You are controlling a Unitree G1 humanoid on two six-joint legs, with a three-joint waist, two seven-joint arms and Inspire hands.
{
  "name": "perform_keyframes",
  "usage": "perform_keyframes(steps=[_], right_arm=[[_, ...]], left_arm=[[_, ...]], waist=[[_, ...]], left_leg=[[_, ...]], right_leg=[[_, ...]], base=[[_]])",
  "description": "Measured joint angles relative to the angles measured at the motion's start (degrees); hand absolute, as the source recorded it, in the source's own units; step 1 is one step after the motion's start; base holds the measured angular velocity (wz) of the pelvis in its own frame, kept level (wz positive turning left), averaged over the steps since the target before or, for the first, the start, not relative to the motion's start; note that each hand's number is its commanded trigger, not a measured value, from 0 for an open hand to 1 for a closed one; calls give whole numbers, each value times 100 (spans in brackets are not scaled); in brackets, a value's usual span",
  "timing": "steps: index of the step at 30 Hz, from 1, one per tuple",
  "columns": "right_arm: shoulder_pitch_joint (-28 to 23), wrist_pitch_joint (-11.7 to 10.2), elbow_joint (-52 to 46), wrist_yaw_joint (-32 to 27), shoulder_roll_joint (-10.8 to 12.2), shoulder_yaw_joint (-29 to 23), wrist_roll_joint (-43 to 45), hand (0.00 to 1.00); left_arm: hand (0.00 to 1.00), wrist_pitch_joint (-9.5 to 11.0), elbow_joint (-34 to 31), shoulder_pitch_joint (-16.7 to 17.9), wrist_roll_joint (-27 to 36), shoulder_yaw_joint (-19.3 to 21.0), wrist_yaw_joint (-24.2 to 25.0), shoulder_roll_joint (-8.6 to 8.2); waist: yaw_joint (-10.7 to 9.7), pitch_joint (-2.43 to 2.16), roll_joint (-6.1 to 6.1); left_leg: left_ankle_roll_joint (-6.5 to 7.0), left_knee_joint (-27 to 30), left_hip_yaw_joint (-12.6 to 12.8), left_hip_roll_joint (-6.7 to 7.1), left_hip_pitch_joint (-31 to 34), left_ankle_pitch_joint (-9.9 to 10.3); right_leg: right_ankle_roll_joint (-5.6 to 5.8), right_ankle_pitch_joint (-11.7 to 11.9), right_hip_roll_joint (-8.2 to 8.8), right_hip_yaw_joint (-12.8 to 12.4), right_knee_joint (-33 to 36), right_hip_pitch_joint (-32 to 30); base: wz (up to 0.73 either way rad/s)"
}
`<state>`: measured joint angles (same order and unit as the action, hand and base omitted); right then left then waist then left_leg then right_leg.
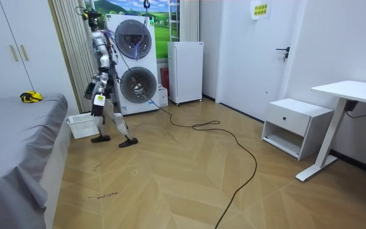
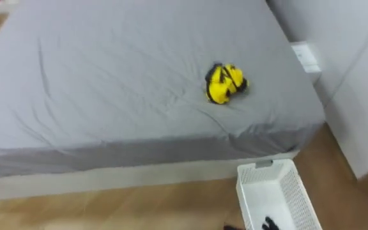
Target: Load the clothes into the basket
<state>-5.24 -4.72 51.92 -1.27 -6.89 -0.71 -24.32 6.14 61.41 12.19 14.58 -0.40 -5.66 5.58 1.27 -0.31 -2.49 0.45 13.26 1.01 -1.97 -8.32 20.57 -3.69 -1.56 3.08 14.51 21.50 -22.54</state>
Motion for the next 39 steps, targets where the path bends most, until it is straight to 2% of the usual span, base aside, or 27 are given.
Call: perform_keyframes(steps=[1,2,3,5,6,7,8,9,10,11,12,14,15,16,17,19,20,21,22,24,25,28,29,30,35,39], right_arm=[[29,-72,-155,-45,-11,3,0,0],[116,-214,-363,-110,-20,2,5,0],[205,-281,-540,-131,-17,-57,4,0],[242,-326,-829,-171,-50,-68,-1,0],[283,-346,-985,-167,-49,-42,-45,0],[277,-349,-1024,-162,-12,-10,-47,0],[324,-350,-1092,-157,73,105,-31,0],[322,-322,-1155,-150,71,161,-14,0],[266,-292,-1237,-152,71,163,1,0],[187,-283,-1334,-158,59,169,20,0],[178,-271,-1309,-175,50,170,53,0],[102,-263,-1301,-192,41,170,63,0],[54,-261,-1302,-233,38,186,67,0],[43,-257,-1302,-257,35,189,69,0],[40,-246,-1320,-306,29,190,56,0],[45,-213,-1382,-409,26,219,57,0],[35,-202,-1532,-501,5,240,82,0],[-4,-193,-1716,-582,-1,301,187,0],[-34,-190,-1819,-592,-11,344,276,0],[-52,-221,-2138,-611,-14,406,626,0],[-45,-246,-2135,-614,-20,405,692,0],[-34,-290,-2122,-662,-26,405,954,0],[-32,-298,-2119,-708,-27,400,1067,0],[-32,-298,-2111,-756,-26,401,1147,0],[130,-293,-2019,-868,-24,571,1339,0],[604,-244,-1581,-908,-24,623,1362,0]], left_arm=[[0,-12,15,5,7,-13,-1,-2],[0,-30,25,28,0,-26,11,7],[0,-38,21,63,-27,-15,22,12],[0,-36,-30,144,-8,-11,30,15],[0,-29,-104,201,33,0,32,22],[0,-10,-125,285,52,13,31,51],[0,27,-155,451,103,17,17,169],[0,1,-147,547,105,34,-1,167],[0,-1,-160,543,105,36,-3,165],[0,7,-258,539,119,76,-24,158],[0,8,-364,537,162,102,-55,172],[0,34,-405,529,239,114,-101,195],[0,15,-400,526,283,112,-133,199],[0,13,-401,537,288,107,-139,190],[0,12,-403,556,292,102,-140,164],[0,7,-399,555,352,79,-152,154],[0,17,-398,546,351,78,-153,138],[0,22,-342,546,350,104,-161,138],[0,23,-320,565,336,116,-166,139],[0,17,-268,537,322,111,-159,153],[0,18,-243,518,322,107,-152,152],[0,17,-157,483,320,84,-111,157],[0,17,-152,442,318,85,-107,157],[0,17,-125,384,306,84,-105,157],[0,-9,120,103,265,77,-103,171],[0,-68,280,-58,270,77,-90,178]], waist=[[37,9,-28],[91,43,-105],[91,73,-171],[82,91,-200],[72,179,-170],[81,169,-204],[105,54,-104],[59,76,-160],[33,83,-135],[20,107,-94],[-32,127,-59],[-107,135,-46],[-89,152,-3],[-70,143,5],[-62,126,-1],[-11,84,64],[22,62,52],[88,12,73],[87,-17,100],[29,-25,170],[29,-27,175],[54,-4,191],[50,45,199],[64,75,206],[72,87,202],[84,99,220]], left_leg=[[-112,50,23,-47,-2,49],[-270,59,63,-224,-55,30],[-433,-19,129,-358,-216,-68],[-556,22,204,-460,-441,-259],[-569,316,104,-575,-580,-314],[-580,568,94,-654,-558,-307],[-606,1262,174,-661,-379,-290],[-642,1969,181,-767,-121,-399],[-626,2267,173,-777,11,-580],[-607,2739,168,-770,310,-675],[-595,2972,276,-756,606,-625],[-530,2932,429,-706,918,-501],[-509,2751,527,-665,1103,-389],[-507,2598,522,-626,1193,-334],[-473,2257,543,-590,1386,-271],[-480,1450,566,-455,1633,-299],[-422,887,606,-406,1785,-562],[-327,704,683,-355,1763,-969],[-317,579,683,-321,1694,-1008],[-259,230,681,-164,1505,-1110],[-257,177,672,-144,1474,-1113],[-250,21,666,-90,1394,-1116],[-244,13,662,-79,1409,-1120],[-234,12,648,-68,1454,-1125],[-213,15,488,-35,1756,-1166],[-204,24,407,-15,1925,-1191]], right_leg=[[-146,-4,-39,116,125,25],[-275,-206,-103,317,330,115],[-333,-380,-159,426,538,219],[-380,-698,-151,493,1051,260],[-351,-825,-131,657,1565,160],[-330,-915,-185,630,1519,183],[-468,-1125,-293,619,944,402],[-529,-1223,-410,657,926,595],[-539,-1274,-416,655,892,673],[-539,-1298,-413,634,701,857],[-508,-1270,-414,632,427,1083],[-449,-1224,-413,631,54,1468],[-419,-1207,-412,548,-116,1646],[-409,-1201,-405,518,-194,1716],[-371,-1181,-400,446,-315,1832],[-301,-1170,-332,321,-406,1885],[-250,-1164,-316,245,-443,1887],[-163,-1155,-293,72,-476,1904],[-126,-1133,-284,6,-532,1934],[-43,-1080,-244,3,-727,2007],[-27,-1070,-242,5,-767,2029],[23,-1041,-205,7,-908,2101],[24,-1040,-185,42,-917,2097],[26,-1041,-176,76,-946,2080],[37,-1034,-164,226,-972,1868],[37,-1034,-139,428,-979,1787]], base=[[12],[22],[31],[26],[7],[-27],[-38],[-34],[0],[13],[17],[9],[-8],[-27],[-29],[-31],[-48],[-47],[-32],[-3],[0],[1],[12],[12],[17],[22]])
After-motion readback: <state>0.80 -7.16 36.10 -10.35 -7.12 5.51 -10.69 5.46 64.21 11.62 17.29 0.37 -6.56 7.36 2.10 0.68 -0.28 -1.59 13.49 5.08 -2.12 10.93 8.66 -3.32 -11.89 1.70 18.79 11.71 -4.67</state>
